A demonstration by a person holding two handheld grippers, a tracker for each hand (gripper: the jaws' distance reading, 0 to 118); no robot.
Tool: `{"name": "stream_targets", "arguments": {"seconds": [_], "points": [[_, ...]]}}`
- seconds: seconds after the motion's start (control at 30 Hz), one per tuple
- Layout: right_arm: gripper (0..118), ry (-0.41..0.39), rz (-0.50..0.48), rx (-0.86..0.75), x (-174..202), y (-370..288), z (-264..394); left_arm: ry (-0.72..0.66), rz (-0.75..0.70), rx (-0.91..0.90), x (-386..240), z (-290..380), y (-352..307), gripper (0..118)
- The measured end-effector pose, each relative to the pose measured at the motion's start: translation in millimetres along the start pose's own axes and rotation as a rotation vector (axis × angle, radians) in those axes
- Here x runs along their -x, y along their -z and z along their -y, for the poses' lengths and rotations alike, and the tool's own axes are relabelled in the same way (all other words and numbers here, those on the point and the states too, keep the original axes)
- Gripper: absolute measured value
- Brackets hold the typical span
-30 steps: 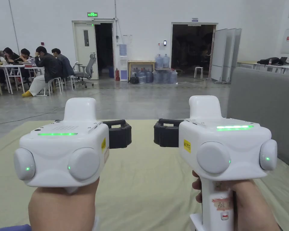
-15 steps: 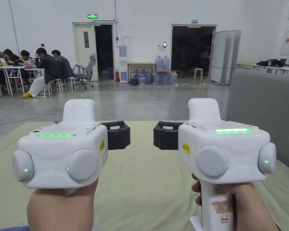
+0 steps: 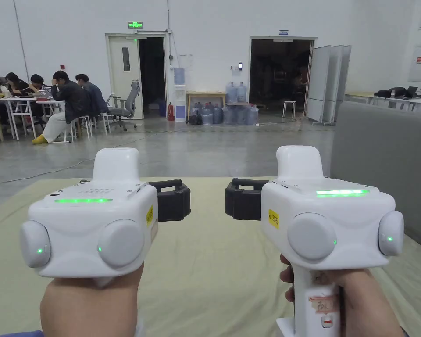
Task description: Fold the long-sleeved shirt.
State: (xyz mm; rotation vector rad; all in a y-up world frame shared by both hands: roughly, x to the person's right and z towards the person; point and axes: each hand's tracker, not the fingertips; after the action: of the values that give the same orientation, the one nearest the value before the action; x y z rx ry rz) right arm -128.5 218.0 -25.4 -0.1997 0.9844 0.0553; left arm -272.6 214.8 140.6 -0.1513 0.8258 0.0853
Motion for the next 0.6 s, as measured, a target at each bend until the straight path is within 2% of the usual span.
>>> {"name": "stream_targets", "arguments": {"seconds": [0.6], "points": [[118, -0.006, 0.012, -0.021, 3.1, -6.4, -0.5, -0.003, 0.006, 0.002, -1.6, 1.1, 0.0, 118]]}}
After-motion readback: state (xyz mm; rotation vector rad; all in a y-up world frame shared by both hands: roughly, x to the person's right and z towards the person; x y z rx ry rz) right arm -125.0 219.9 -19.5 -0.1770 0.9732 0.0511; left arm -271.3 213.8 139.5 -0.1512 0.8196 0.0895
